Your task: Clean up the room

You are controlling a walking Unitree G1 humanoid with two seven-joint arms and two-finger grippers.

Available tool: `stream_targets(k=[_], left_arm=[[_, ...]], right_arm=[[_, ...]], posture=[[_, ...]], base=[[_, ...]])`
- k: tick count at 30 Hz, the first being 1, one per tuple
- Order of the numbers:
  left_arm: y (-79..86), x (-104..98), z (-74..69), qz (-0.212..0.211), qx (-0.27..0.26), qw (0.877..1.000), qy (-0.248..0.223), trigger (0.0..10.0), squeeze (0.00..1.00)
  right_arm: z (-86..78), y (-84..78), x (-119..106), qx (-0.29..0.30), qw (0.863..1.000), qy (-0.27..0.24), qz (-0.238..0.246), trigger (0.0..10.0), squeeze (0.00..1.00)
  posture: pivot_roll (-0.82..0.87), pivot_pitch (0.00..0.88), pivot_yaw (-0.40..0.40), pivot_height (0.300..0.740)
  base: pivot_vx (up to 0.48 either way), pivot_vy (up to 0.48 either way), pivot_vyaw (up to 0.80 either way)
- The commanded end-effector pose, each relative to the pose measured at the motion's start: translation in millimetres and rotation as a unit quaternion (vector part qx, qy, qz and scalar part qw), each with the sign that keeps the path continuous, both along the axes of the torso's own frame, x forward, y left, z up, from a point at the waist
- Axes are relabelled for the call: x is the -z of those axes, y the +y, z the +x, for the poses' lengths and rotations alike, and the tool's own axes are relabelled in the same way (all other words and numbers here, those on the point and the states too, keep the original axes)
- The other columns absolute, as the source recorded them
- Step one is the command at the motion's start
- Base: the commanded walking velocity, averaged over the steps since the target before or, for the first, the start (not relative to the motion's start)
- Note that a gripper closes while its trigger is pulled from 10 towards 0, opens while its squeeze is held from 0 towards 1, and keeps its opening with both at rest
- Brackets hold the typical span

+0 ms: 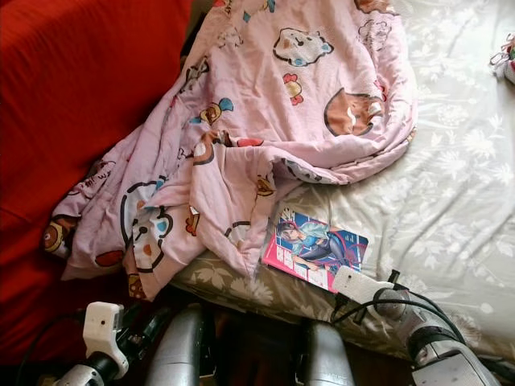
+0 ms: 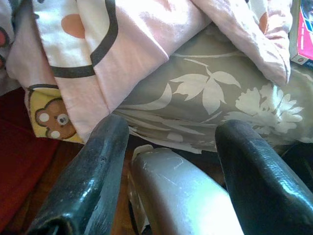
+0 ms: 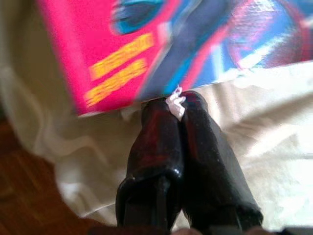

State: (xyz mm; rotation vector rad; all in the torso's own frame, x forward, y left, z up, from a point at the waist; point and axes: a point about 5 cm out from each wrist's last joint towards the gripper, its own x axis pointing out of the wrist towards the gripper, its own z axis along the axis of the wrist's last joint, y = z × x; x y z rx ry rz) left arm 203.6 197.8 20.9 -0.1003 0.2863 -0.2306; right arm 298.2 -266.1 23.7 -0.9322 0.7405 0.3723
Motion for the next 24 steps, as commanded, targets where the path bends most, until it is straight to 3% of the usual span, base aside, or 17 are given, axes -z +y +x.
stream_targets(k=[1, 9, 11, 12, 13, 14, 15, 16, 18, 20, 21, 22, 23, 24], left_arm=[[3.7, 11, -5.7, 0.002, -0.013, 1.000, 0.023, 10.0, 0.00], [-2.4, 18, 10.4, -0.006, -0.014, 1.000, 0.022, 10.0, 0.00], [-5.9, 21, 16.2, -0.008, -0.013, 1.000, 0.022, 10.0, 0.00], [-6.2, 21, 17.7, -0.009, -0.014, 1.000, 0.022, 10.0, 0.00], [-5.9, 23, 20.5, -0.010, -0.019, 0.999, 0.023, 10.0, 0.00], [-5.8, 24, 21.4, -0.011, -0.021, 0.999, 0.024, 10.0, 0.00], [-5.6, 25, 22.6, -0.011, -0.024, 0.999, 0.026, 10.0, 0.00], [-5.3, 27, 24.0, -0.010, -0.027, 0.999, 0.029, 10.0, 0.00], [-4.6, 30, 25.0, -0.006, -0.030, 0.999, 0.034, 10.0, 0.00], [-4.0, 31, 26.5, -0.006, -0.033, 0.999, 0.036, 10.0, 0.00], [-3.2, 33, 27.3, -0.007, -0.035, 0.999, 0.039, 10.0, 0.00], [-2.9, 35, 26.8, -0.005, -0.035, 0.998, 0.043, 10.0, 0.00], [-2.7, 36, 26.5, -0.004, -0.034, 0.998, 0.046, 10.0, 0.00], [-1.9, 39, 25.9, -0.002, -0.035, 0.998, 0.052, 10.0, 0.00]], right_arm=[[-1.5, -9.9, -4, 0.032, 0.999, -0.015, 0.026, 0.0, 0.00], [-6.3, -21.4, -11, 0.080, 0.988, -0.057, 0.121, 0.0, 0.00], [-11.6, -10.9, -10, 0.078, 0.974, -0.087, 0.194, 0.0, 0.00], [-13.8, -4.4, -9, 0.085, 0.963, -0.108, 0.230, 0.0, 0.00], [-19.4, 11.3, -9, 0.102, 0.934, -0.151, 0.307, 3.3, 0.00], [-21.3, 16.1, -8, 0.107, 0.923, -0.164, 0.331, 3.3, 0.00], [-24.1, 22.6, -7, 0.126, 0.904, -0.180, 0.367, 10.0, 0.00], [-31.4, 28.0, 1, 0.184, 0.870, -0.194, 0.414, 10.0, 0.00], [-43.1, 32.2, 13, 0.226, 0.861, -0.216, 0.402, 10.0, 0.00], [-49.3, 36.4, 20, 0.262, 0.842, -0.219, 0.418, 10.0, 0.00], [-55.0, 39.3, 27, 0.319, 0.806, -0.225, 0.444, 10.0, 0.00], [-58.4, 44.3, 32, 0.338, 0.789, -0.219, 0.464, 10.0, 0.00], [-60.6, 48.1, 35, 0.349, 0.777, -0.213, 0.478, 10.0, 0.00], [-61.6, 54.1, 40, 0.355, 0.778, -0.201, 0.478, 10.0, 0.00]], posture=[[0.16, 0.217, 0.038, 0.632], [0.11, 0.174, 0.011, 0.632], [0.09, 0.159, -0.001, 0.632], [0.09, 0.156, -0.002, 0.632], [0.08, 0.149, -0.006, 0.632], [0.08, 0.147, -0.008, 0.632], [0.08, 0.139, -0.014, 0.632], [0.08, 0.136, -0.014, 0.632], [0.08, 0.132, -0.015, 0.632], [0.08, 0.123, -0.012, 0.632], [0.07, 0.115, -0.009, 0.632], [0.07, 0.112, -0.008, 0.632], [0.07, 0.112, -0.008, 0.632], [0.07, 0.105, -0.005, 0.632]], base=[[0.000, 0.000, 0.00], [0.000, 0.000, 0.00], [0.000, 0.000, 0.00], [0.000, 0.000, 0.00], [0.000, 0.000, 0.00], [0.000, 0.000, 0.00], [0.000, 0.000, 0.00], [0.000, 0.000, 0.00], [0.000, 0.000, 0.00], [0.000, 0.000, 0.00], [0.000, 0.000, 0.00], [0.000, 0.000, 0.00], [0.000, 0.000, 0.00], [0.000, 0.000, 0.00]])
